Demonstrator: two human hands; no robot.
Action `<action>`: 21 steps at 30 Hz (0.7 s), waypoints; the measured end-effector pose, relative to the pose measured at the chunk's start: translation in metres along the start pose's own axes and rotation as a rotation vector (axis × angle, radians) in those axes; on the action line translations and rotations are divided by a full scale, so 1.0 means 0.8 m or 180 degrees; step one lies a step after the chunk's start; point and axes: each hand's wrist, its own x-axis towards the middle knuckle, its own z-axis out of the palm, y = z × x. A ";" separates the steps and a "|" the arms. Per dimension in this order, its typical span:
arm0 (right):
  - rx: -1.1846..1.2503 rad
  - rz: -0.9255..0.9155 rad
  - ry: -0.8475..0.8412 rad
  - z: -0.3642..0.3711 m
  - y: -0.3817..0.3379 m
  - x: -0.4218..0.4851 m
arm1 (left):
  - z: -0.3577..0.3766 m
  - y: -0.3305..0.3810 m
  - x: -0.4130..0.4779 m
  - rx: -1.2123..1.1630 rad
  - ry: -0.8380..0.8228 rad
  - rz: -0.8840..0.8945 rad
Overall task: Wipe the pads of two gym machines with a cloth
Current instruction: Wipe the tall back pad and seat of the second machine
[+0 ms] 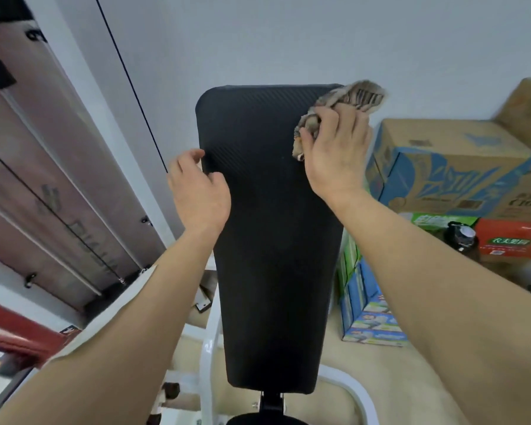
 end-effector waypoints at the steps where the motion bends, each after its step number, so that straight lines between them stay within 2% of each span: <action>1: -0.0094 -0.0141 0.0126 0.009 0.001 -0.009 | 0.004 -0.002 0.003 -0.0047 0.0019 0.0023; 3: -0.0111 -0.0442 0.0316 0.024 0.000 -0.036 | 0.012 -0.007 0.000 -0.0157 0.0042 0.0063; 5: 0.0049 -0.0936 0.0256 0.031 0.002 -0.083 | 0.019 -0.010 -0.008 -0.0235 0.0064 0.0033; 6: 0.0077 -0.1331 0.0088 0.030 0.003 -0.110 | 0.022 -0.012 -0.011 -0.0270 0.0087 -0.0014; 8: 0.0029 -0.2214 -0.0572 0.019 0.012 -0.136 | 0.024 -0.011 -0.015 -0.0344 0.0120 -0.0091; 10: -0.0051 -0.2715 -0.0981 0.009 0.017 -0.104 | 0.024 -0.008 -0.017 -0.0338 0.0155 -0.0133; 11: -0.0068 -0.2650 -0.0906 0.005 0.012 -0.074 | 0.024 -0.006 -0.018 -0.0342 0.0162 -0.0163; 14: -0.0021 -0.1750 -0.0432 0.001 -0.007 0.024 | 0.025 -0.002 -0.024 -0.0371 0.0177 -0.0253; 16: 0.0038 -0.1634 -0.0558 -0.002 -0.020 0.034 | 0.025 0.000 -0.029 -0.0357 0.0177 -0.0286; 18: 0.0125 -0.1811 -0.0792 0.003 -0.021 -0.013 | 0.022 0.000 -0.033 -0.0246 0.0177 -0.0262; 21: 0.0135 -0.2765 -0.1317 0.014 -0.003 -0.131 | 0.017 0.000 -0.041 -0.0020 0.0135 -0.0250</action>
